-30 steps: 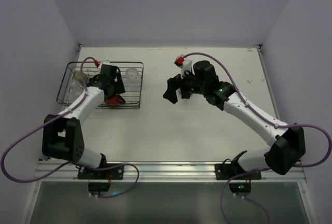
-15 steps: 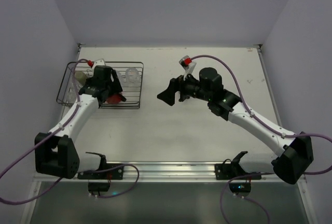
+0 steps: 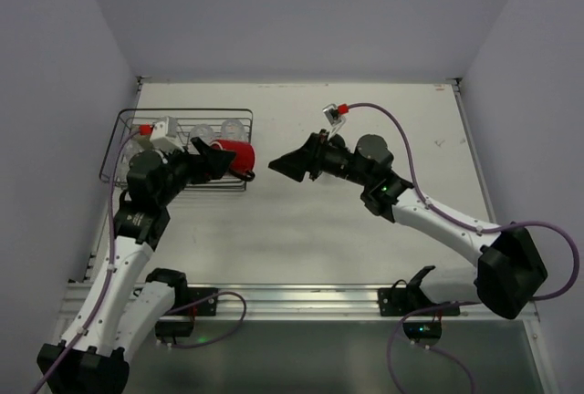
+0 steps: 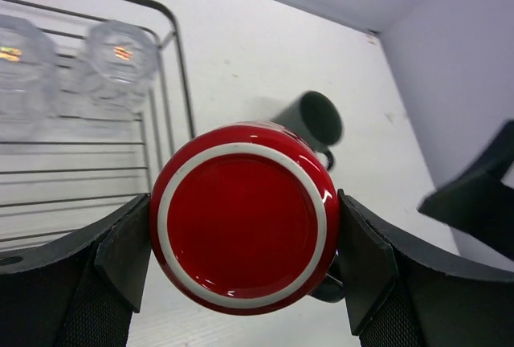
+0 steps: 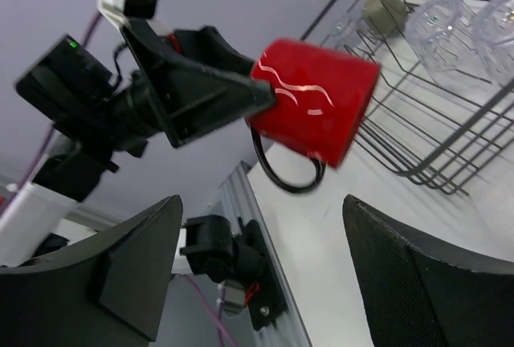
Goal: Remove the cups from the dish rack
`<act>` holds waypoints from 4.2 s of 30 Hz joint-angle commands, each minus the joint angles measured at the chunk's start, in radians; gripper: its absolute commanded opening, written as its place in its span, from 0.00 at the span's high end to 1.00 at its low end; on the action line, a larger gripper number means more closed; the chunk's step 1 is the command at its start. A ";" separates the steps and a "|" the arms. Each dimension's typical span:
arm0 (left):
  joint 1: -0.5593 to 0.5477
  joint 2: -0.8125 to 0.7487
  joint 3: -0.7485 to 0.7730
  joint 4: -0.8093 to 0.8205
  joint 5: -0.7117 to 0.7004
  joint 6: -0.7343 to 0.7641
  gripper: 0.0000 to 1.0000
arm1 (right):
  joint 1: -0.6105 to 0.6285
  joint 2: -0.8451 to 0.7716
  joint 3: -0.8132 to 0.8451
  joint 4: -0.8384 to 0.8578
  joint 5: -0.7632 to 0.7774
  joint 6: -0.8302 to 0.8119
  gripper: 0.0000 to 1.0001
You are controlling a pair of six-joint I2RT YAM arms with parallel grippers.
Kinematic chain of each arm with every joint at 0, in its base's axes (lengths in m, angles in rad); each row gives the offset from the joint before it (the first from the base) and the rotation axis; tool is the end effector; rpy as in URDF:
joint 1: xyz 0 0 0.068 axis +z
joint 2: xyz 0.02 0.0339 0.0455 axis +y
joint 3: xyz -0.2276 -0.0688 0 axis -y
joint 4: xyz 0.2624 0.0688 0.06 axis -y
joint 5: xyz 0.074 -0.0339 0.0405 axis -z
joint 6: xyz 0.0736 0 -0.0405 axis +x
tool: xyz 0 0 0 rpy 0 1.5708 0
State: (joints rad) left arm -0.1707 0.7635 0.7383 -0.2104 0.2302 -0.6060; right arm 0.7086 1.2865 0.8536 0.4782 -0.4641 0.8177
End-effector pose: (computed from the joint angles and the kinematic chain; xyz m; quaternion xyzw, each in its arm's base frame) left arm 0.2544 -0.0609 0.2902 -0.0990 0.7771 -0.3164 0.5351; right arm 0.2513 0.2588 0.2827 -0.1293 0.6805 0.6011 0.3986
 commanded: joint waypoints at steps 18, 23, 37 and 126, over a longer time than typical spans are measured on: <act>0.002 -0.164 -0.232 0.600 0.463 -0.367 0.75 | 0.008 0.123 -0.051 0.491 -0.116 0.299 0.33; 0.002 -0.147 -0.238 0.629 0.468 -0.373 0.74 | 0.009 0.200 -0.027 0.623 -0.188 0.400 0.38; 0.002 -0.110 -0.185 0.511 0.454 -0.238 0.08 | -0.006 0.245 -0.050 0.872 -0.136 0.545 1.00; -0.004 0.795 0.467 -0.101 -0.629 0.198 0.05 | -0.397 -0.322 -0.137 -0.435 0.110 -0.339 0.28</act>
State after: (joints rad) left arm -0.1871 1.5185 1.1660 -0.3531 -0.3225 -0.4248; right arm 0.3088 1.0000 0.7166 -0.0528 -0.2985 0.4576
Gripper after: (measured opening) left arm 0.948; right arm 0.722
